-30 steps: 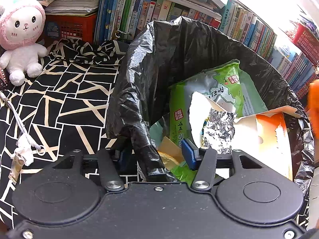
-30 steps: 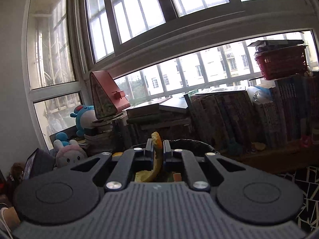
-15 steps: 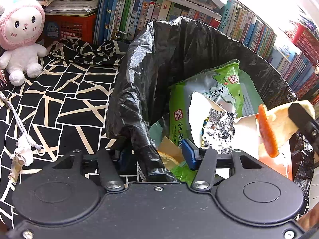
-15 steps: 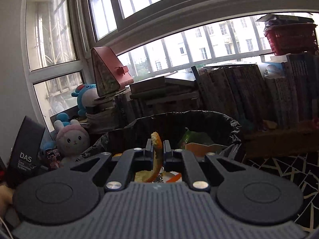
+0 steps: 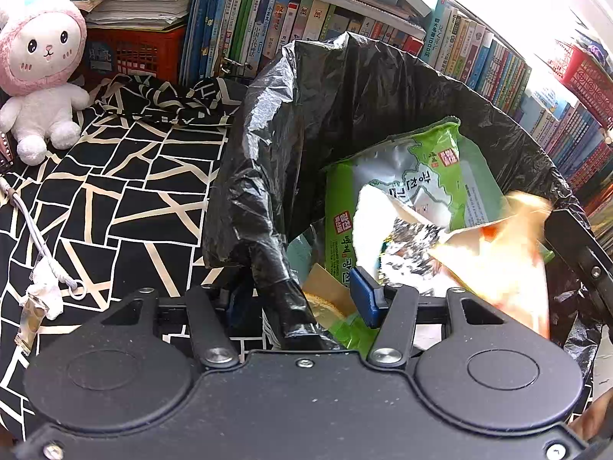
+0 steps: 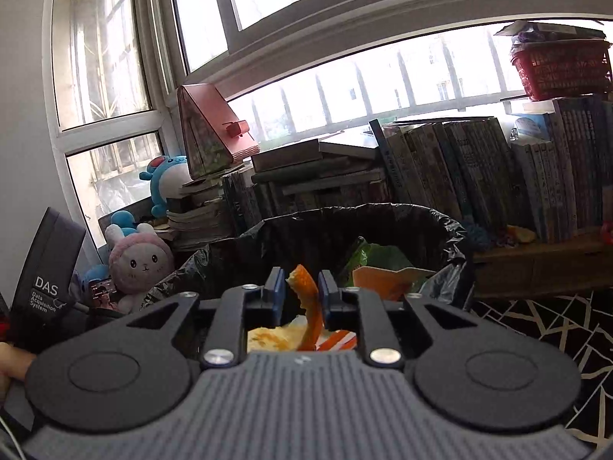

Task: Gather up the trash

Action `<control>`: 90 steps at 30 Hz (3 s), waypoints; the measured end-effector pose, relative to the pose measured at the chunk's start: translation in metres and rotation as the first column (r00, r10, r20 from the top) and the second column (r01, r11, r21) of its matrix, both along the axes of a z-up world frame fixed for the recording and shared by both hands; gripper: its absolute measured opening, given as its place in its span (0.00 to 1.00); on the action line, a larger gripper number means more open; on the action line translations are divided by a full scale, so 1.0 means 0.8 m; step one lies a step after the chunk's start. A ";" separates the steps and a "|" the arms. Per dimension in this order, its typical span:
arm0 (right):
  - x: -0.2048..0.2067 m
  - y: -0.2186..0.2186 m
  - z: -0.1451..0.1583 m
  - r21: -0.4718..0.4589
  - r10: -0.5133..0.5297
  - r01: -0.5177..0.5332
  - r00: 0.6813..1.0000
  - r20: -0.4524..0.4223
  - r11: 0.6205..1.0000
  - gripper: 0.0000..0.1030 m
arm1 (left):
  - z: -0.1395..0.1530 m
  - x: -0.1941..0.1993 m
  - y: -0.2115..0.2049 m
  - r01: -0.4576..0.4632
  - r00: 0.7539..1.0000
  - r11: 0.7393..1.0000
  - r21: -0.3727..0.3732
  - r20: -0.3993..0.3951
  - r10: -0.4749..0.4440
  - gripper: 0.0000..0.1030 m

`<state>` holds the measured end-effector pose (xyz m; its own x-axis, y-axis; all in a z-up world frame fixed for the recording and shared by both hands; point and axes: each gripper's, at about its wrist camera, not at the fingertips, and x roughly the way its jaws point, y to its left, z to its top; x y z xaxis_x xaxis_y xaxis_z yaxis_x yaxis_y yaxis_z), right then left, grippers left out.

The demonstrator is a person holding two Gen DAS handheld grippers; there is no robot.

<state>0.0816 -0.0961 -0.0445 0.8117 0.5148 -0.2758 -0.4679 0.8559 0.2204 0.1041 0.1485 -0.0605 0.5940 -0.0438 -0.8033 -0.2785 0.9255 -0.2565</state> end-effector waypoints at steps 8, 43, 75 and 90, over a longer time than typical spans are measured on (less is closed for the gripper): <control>-0.013 -0.011 0.005 0.017 0.011 -0.011 0.999 0.032 1.000 0.53 | 0.000 0.002 -0.002 -0.002 1.000 1.000 -0.002 0.000 0.002 0.51; -0.021 -0.162 -0.072 0.026 -0.286 0.287 0.958 -0.028 0.958 0.82 | 0.000 -0.001 -0.001 -0.002 1.000 1.000 -0.005 0.002 0.002 0.51; 0.109 -0.171 -0.235 -0.228 -0.423 0.376 0.882 -0.208 0.898 1.00 | 0.002 -0.002 0.000 -0.017 1.000 1.000 0.003 0.020 0.017 0.53; 0.117 -0.169 -0.245 -0.257 -0.429 0.368 0.869 -0.248 0.894 1.00 | 0.002 -0.005 0.001 -0.019 0.999 1.000 -0.003 0.037 0.019 0.54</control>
